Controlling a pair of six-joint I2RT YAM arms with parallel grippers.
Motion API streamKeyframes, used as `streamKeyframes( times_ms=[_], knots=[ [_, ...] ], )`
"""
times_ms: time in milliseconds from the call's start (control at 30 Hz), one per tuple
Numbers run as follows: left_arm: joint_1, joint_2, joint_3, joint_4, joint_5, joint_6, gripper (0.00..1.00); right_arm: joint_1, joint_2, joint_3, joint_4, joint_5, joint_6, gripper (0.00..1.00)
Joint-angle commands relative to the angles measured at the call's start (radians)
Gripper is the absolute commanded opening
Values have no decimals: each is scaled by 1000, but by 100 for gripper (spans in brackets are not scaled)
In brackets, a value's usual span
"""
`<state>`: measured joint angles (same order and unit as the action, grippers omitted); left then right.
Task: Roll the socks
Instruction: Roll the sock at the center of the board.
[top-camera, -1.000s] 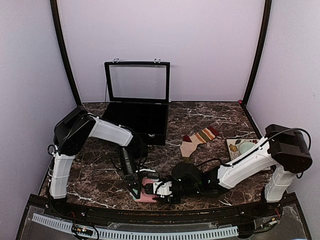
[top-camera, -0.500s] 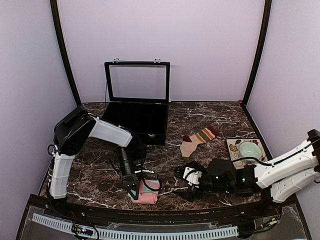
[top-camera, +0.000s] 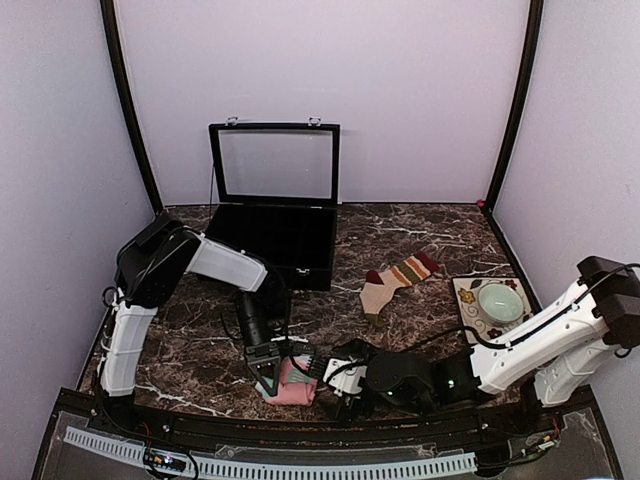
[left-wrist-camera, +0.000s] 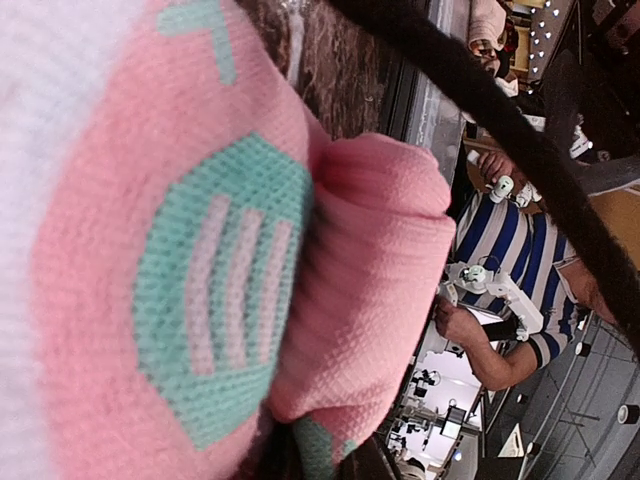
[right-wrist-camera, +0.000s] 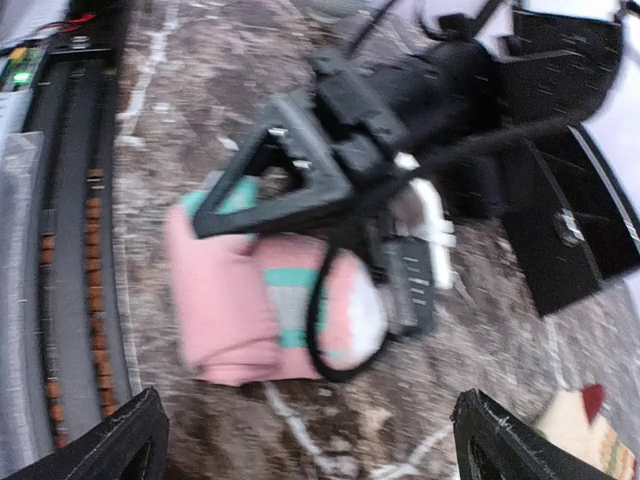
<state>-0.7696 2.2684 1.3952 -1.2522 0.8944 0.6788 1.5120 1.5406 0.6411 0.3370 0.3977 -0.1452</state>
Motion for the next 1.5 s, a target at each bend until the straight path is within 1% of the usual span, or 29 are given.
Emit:
streamKeyframes(
  times_ms=[0,100,200,233,333,433,500,567,733,833,900,1000,1067,1233,1400,1467],
  knots=[
    [37,113,-8,287,-370,-71,0,-51,-65,-92,179,392,125,99],
    [41,114,8,290,-369,-80,0,-105,-144,-180,190,301,184,99],
    [43,116,25,286,-364,-82,0,-107,-237,-262,222,287,184,99],
    [43,117,26,287,-370,-83,0,-107,-270,-276,218,252,178,99],
    [42,120,33,295,-399,-84,0,-86,-314,-251,171,36,112,99],
    [42,127,36,304,-411,-95,0,-45,-224,-145,80,-58,68,99],
    [42,130,39,314,-412,-107,0,-26,-155,-95,89,-143,33,98],
    [41,131,38,316,-407,-114,0,-10,-86,-39,91,-194,14,92],
    [42,132,31,321,-396,-122,0,24,39,70,81,-232,-32,74],
    [40,132,37,317,-387,-124,0,27,93,108,88,-274,-45,67],
    [40,133,38,320,-383,-125,0,27,120,136,78,-287,-62,64],
    [40,134,32,321,-376,-125,0,23,172,174,78,-291,-101,63],
    [40,133,34,318,-374,-122,0,0,215,199,67,-295,-119,59],
    [41,127,27,318,-361,-115,0,-69,289,210,77,-320,-149,54],
    [41,110,17,325,-358,-109,5,-102,349,205,77,-298,-168,47],
    [40,101,16,329,-357,-108,7,-109,369,202,79,-296,-159,42]
  ],
)
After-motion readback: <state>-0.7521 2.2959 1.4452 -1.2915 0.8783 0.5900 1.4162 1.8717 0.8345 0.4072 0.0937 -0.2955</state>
